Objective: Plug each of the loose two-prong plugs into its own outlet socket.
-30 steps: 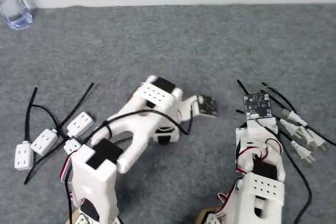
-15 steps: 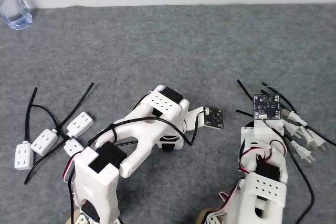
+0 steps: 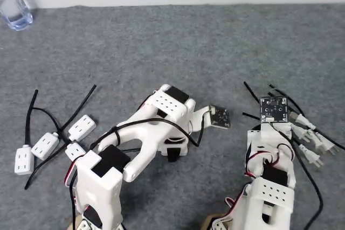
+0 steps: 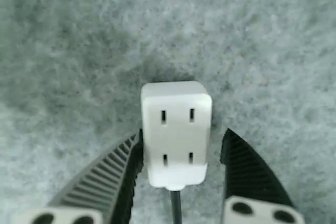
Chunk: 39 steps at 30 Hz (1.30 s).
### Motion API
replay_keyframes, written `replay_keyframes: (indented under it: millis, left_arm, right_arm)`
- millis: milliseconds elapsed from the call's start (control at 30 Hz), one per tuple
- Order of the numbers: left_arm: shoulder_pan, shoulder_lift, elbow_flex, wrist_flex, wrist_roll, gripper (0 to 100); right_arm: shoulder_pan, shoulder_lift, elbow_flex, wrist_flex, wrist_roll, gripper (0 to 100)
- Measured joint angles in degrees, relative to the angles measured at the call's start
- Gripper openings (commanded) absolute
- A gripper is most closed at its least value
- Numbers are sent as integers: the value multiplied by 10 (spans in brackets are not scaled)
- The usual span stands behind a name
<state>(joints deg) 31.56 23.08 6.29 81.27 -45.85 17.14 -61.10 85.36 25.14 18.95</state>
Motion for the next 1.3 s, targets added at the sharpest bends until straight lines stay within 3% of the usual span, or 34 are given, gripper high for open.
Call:
replay_keyframes:
  millis: [333, 500, 767, 1067, 1300]
  left_arm:
    - [-5, 1, -240, 168, 43, 231]
    - [-9, -53, -280, 175, 94, 230]
    - [6, -264, -349, 177, 180, 228]
    - [-199, -445, -412, 150, 323, 228]
    - [-435, -548, -370, 150, 426, 231]
  right_arm:
    - [8, 0, 0, 0, -5, 186]
    - [16, 0, 0, 0, -5, 187]
    - [16, 0, 0, -4, -5, 187]
    - [6, 0, 0, -5, -5, 187]
    - [6, 0, 0, -5, -5, 187]
